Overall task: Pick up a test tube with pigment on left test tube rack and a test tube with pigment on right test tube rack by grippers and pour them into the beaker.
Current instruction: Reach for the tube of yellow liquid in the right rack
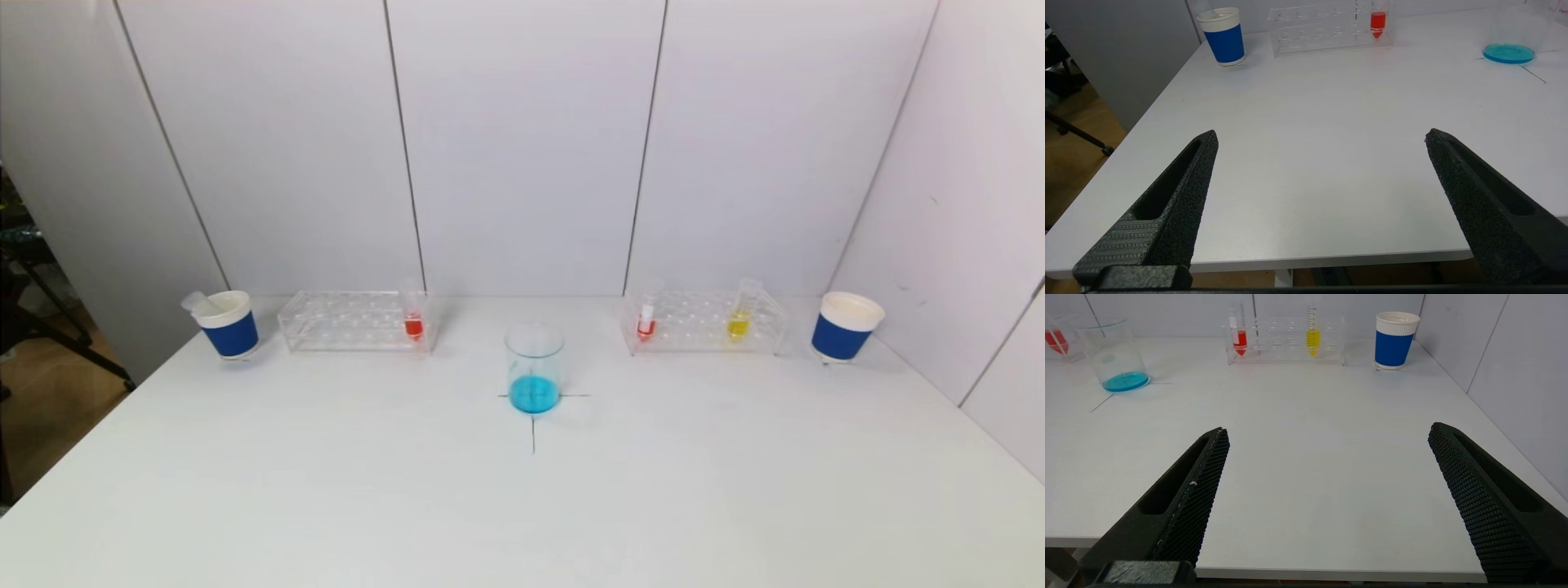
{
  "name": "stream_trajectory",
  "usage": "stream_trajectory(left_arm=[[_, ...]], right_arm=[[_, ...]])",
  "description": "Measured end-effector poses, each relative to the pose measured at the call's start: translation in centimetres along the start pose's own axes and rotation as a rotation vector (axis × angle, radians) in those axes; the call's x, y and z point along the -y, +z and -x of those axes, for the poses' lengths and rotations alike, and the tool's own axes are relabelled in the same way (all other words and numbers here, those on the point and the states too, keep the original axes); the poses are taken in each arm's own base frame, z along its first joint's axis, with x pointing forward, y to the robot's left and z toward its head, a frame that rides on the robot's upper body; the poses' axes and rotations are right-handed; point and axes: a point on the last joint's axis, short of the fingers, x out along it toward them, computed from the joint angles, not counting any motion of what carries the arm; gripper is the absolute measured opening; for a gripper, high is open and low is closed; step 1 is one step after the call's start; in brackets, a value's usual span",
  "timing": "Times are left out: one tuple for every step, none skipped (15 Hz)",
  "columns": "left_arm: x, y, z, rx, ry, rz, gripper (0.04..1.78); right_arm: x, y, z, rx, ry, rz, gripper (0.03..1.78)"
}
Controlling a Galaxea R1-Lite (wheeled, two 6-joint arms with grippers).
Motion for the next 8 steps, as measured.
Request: stream_trajectory(left_arm=[[0.01, -0.09, -0.03, -0.002, 0.001, 0.006, 1.77], [0.01, -0.12, -0.04, -0.002, 0.001, 0.006, 1.77], [0.01, -0.15, -0.05, -0.003, 0.002, 0.006, 1.77], [0.01, -0.17, -0.06, -0.003, 0.002, 0.006, 1.77], [0.01, -0.17, -0.06, -0.004, 0.001, 0.006, 1.77], [0.01, -0.18, -0.06, -0.004, 0.002, 0.006, 1.77], [0.01, -0.18, -0.06, -0.004, 0.002, 0.006, 1.77], [0.01, -0.18, -0.06, -0.004, 0.002, 0.006, 1.77]], right_arm=[[0.00, 0.00, 0.00, 0.000, 0.001, 0.000, 1.77], [0.00, 0.00, 0.00, 0.000, 0.000, 0.000, 1.77], [0.00, 0.00, 0.00, 0.000, 0.000, 0.000, 1.77], [0.00, 0.00, 0.00, 0.000, 0.000, 0.000, 1.77], [0.00, 0.00, 0.00, 0.000, 0.000, 0.000, 1.77], [0.00, 0.00, 0.00, 0.000, 0.000, 0.000, 1.77], [0.00, 0.00, 0.00, 0.000, 0.001, 0.000, 1.77], [0.00, 0.00, 0.00, 0.000, 0.001, 0.001, 1.77]])
